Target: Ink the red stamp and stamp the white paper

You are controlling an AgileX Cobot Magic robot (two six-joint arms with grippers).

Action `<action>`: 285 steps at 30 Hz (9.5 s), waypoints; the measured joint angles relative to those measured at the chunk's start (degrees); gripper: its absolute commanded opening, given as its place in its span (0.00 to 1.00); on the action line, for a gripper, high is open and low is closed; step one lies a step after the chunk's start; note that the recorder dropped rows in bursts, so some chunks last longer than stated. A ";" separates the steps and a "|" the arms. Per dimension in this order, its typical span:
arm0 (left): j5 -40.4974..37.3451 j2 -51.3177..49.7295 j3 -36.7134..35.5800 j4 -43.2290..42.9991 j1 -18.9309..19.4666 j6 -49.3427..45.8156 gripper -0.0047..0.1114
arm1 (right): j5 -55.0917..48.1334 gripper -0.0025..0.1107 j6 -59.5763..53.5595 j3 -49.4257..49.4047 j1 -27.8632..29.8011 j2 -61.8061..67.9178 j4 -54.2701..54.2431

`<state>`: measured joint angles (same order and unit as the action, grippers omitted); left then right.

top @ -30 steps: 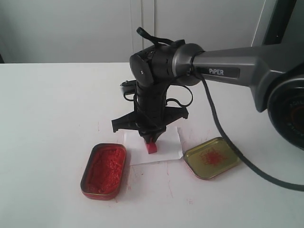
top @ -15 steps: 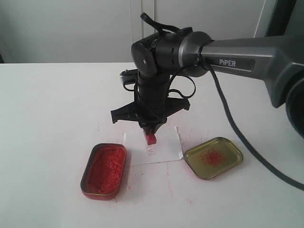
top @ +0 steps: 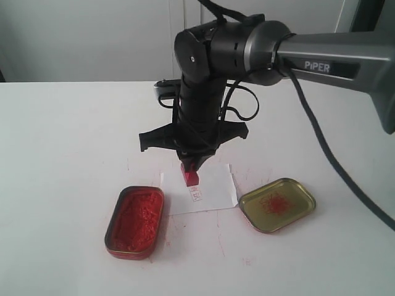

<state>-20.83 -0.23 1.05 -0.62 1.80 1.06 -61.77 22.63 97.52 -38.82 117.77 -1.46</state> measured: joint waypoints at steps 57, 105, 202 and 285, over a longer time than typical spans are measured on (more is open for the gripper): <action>0.00 0.00 0.00 0.00 0.00 0.00 0.04 | 22.67 0.23 -51.16 -38.07 10.91 -7.26 -56.57; 0.00 0.00 0.00 0.00 0.00 0.00 0.04 | 24.66 0.02 -32.13 -38.07 10.91 -23.89 -30.32; 0.00 0.00 0.00 0.00 0.00 0.00 0.04 | 22.16 0.02 -27.28 -67.77 38.11 -92.41 0.13; 0.00 0.00 0.00 0.00 0.00 0.00 0.04 | 46.50 0.02 -27.38 -88.89 38.11 -117.54 0.13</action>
<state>-20.83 -0.23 1.05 -0.62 1.80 1.06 -15.26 -4.75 8.62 -0.70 0.23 -1.33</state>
